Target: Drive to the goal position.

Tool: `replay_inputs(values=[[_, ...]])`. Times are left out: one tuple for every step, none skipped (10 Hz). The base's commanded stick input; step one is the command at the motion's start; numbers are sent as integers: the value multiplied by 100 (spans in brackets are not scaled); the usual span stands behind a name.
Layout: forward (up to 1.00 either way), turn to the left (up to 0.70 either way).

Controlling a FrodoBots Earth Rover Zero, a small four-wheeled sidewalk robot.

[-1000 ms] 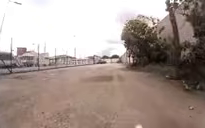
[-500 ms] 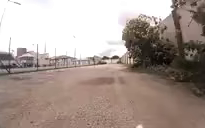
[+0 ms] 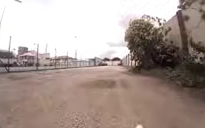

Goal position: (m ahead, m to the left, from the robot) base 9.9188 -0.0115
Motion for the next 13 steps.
replay_inputs(values=[[50, -1], [50, -1], [50, -1], [50, -1], [50, -1], [50, -1], [50, -1], [50, -1], [50, -1], [50, -1], [50, -1], [50, -1], [50, -1]])
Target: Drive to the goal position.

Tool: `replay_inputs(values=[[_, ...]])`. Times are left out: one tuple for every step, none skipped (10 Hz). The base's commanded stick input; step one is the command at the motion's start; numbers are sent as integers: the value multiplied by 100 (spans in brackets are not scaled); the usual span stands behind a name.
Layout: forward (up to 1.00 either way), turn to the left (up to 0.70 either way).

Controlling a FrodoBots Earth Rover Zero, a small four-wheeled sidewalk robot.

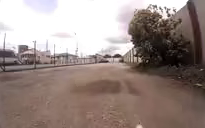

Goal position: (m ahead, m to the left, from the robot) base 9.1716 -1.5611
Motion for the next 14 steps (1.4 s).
replay_inputs(values=[[50, -1], [50, -1], [50, -1], [50, -1], [50, -1], [50, -1], [50, -1], [50, -1], [50, -1], [50, -1], [50, -1], [50, -1], [50, -1], [50, -1]])
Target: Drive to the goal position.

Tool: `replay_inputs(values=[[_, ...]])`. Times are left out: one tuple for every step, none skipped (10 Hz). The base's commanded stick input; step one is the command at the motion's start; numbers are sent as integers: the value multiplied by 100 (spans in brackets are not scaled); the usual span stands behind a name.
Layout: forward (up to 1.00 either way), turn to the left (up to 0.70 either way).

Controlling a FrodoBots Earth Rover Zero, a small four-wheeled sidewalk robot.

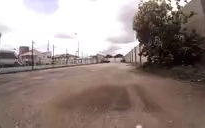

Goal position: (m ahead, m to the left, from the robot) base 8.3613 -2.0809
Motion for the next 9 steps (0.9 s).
replay_inputs(values=[[50, -1], [50, -1], [50, -1], [50, -1], [50, -1], [50, -1], [50, -1], [50, -1], [50, -1]])
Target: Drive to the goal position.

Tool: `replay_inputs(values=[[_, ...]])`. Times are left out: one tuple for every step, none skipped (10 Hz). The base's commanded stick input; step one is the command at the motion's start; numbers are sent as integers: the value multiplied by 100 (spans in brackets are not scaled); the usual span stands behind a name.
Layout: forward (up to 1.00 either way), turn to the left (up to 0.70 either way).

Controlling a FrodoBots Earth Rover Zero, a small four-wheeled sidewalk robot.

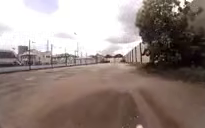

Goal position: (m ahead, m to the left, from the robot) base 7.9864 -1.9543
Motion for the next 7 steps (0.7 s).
replay_inputs(values=[[50, -1], [50, -1], [50, -1], [50, -1], [50, -1], [50, -1], [50, -1]])
